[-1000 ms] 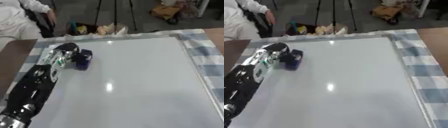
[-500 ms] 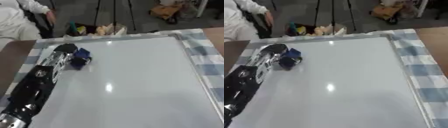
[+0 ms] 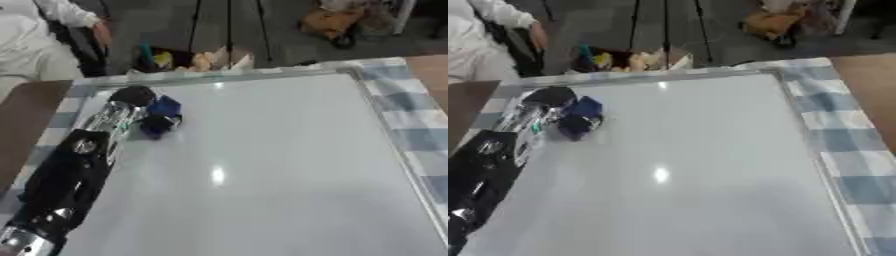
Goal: Wipe the whiteboard clean with a brush.
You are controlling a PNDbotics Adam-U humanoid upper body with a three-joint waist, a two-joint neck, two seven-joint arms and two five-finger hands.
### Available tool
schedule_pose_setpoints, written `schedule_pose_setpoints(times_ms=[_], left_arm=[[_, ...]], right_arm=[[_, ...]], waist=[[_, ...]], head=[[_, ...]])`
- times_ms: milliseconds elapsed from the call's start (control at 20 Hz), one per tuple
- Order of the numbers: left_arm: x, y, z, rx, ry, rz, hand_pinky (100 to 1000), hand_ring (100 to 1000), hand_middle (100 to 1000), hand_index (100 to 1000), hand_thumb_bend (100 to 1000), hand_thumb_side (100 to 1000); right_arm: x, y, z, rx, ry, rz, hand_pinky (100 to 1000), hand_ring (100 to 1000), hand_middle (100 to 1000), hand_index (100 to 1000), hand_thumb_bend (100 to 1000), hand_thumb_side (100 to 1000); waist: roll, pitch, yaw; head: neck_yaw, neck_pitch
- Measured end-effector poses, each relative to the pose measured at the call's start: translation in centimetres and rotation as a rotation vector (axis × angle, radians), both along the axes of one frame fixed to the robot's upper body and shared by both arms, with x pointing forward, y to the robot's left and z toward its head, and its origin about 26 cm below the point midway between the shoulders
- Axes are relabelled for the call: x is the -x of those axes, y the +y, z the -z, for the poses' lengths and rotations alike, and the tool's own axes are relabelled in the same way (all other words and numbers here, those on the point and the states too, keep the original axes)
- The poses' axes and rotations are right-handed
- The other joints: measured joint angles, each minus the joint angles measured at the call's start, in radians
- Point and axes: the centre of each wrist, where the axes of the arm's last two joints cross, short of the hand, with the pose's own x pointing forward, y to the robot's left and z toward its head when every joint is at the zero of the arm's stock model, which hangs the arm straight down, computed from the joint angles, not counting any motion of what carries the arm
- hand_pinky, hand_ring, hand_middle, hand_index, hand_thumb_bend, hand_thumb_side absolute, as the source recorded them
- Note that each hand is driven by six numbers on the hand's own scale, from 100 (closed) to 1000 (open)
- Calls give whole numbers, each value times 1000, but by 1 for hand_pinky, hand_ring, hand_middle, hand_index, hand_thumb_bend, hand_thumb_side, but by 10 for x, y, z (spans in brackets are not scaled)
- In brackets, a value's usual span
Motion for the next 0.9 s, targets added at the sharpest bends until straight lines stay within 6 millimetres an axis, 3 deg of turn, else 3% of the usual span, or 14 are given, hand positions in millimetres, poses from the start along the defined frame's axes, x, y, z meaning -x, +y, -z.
schedule_pose_setpoints(times_ms=[150,650,900], left_arm=[[0,0,0,-3,0,4,474,629,515,372,101,757],[0,0,0,5,-3,2,311,509,407,307,100,508],[0,0,0,23,3,3,276,486,377,289,100,452]], right_arm=[[0,0,0,0,0,0,784,814,697,861,100,988],[0,0,0,-1,-1,0,783,812,696,860,100,992],[1,0,1,-2,1,1,783,812,695,860,100,993]], waist=[[0,0,0],[0,-4,0],[0,-5,0]], head=[[0,0],[0,0],[-1,0]])
